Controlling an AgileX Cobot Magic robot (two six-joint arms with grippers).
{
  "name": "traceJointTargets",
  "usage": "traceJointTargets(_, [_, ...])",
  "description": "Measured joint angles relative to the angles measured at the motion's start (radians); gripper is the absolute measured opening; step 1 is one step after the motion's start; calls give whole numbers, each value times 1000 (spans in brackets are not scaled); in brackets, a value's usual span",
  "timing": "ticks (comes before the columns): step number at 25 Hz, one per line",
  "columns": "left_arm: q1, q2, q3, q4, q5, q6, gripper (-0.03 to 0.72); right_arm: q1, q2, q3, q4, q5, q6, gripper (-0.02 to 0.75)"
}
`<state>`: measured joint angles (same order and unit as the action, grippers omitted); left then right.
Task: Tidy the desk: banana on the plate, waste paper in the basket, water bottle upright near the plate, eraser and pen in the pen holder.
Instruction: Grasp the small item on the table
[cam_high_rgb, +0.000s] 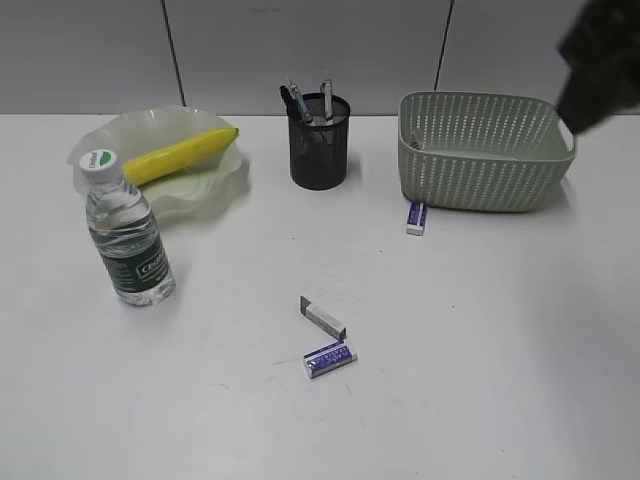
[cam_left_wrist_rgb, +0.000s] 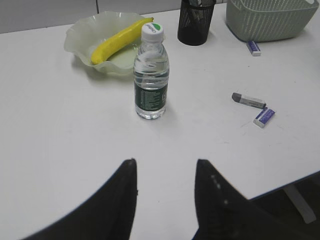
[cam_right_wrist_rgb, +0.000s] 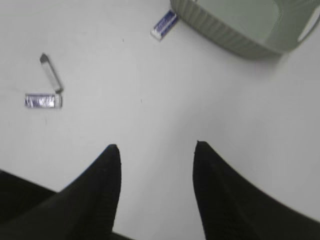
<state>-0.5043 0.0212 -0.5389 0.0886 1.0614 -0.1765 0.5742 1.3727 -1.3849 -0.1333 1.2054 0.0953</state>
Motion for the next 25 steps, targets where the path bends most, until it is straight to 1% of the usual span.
traceJointTargets(3, [0,0,0,0,0,0,290,0,-183,206,1,-7,0,382])
traceJointTargets(7, [0,0,0,9,0,0,290,0,-455,453,4,-60,-1,382])
traceJointTargets(12, [0,25,0,9,-3,0,290,0,-796,675,23,-114,-5,382])
traceJointTargets(15, [0,99,0,-18,-8,16,290,0,-996,762,59,-142,-45,382])
traceJointTargets(17, [0,176,-10,-69,-30,49,290,0,-1124,803,83,-161,-72,382])
traceJointTargets(19, [0,256,-27,-126,-88,79,290,0,-1221,839,93,-175,-82,382])
traceJointTargets(21, [0,355,-46,-176,-157,96,290,0,-1298,861,99,-174,-86,382])
traceJointTargets(23, [0,456,-62,-230,-230,136,290,0,-1342,873,100,-172,-88,382])
traceJointTargets(25, [0,567,-80,-303,-283,217,290,0,-1367,875,101,-172,-89,382])
